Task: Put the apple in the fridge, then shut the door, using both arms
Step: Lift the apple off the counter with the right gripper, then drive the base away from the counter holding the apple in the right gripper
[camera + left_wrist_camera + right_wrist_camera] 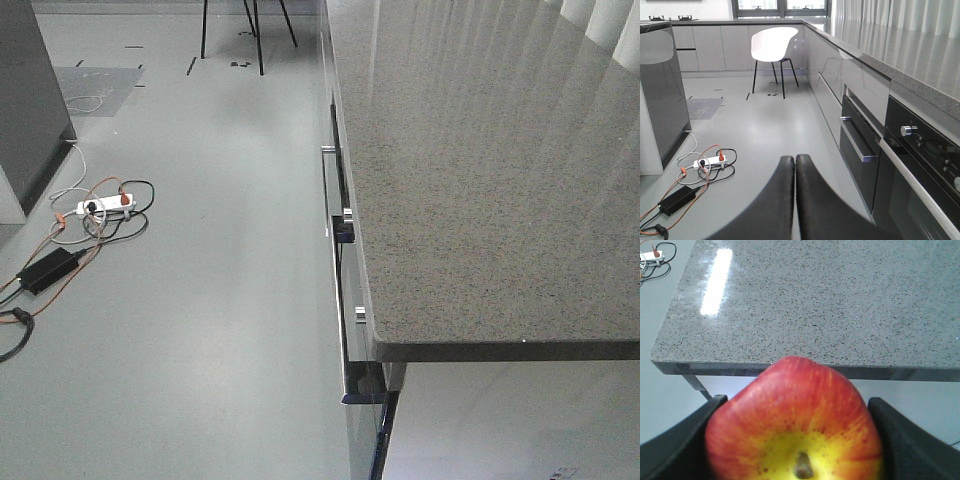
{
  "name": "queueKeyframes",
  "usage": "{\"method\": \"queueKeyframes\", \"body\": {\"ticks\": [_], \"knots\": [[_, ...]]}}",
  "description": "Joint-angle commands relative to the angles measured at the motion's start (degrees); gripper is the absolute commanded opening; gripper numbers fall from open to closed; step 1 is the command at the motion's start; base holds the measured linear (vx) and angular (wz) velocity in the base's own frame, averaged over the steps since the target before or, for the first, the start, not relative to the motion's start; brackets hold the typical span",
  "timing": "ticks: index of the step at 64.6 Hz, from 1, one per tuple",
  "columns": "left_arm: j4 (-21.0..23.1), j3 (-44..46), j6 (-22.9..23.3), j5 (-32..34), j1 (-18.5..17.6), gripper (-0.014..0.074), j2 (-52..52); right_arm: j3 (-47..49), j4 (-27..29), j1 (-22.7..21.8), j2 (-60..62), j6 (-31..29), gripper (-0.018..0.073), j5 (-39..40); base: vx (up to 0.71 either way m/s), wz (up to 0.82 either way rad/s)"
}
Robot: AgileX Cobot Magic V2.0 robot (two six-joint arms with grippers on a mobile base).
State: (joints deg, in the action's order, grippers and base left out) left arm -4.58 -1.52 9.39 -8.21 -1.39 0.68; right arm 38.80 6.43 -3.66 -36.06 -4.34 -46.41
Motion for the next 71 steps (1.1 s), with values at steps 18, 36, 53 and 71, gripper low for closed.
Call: {"method": "queueKeyframes", "body": {"ticks": [18, 36, 53, 71], "knots": [[0.1, -1.1, 0.1, 4.5, -0.5, -0.0005, 0.8, 1.6, 0.1, -0.1, 0.0, -0.1, 0.0016, 3.8, 0.00, 0.00], [0.1, -1.1, 0.1, 4.5, -0.5, -0.0005, 0.8, 1.6, 0.1, -0.1, 0.0, -0.1, 0.0016, 3.8, 0.00, 0.00], [0.1, -1.1, 0.1, 4.5, -0.5, -0.0005, 0.8, 1.6, 0.1, -0.1, 0.0, -0.1, 0.0016, 3.4, 0.00, 0.00], [0.1, -1.1, 0.1, 4.5, -0.5, -0.0005, 0.8, 1.6, 0.1, -0.1, 0.0, -0.1, 0.0016, 3.4, 0.00, 0.00]]}}
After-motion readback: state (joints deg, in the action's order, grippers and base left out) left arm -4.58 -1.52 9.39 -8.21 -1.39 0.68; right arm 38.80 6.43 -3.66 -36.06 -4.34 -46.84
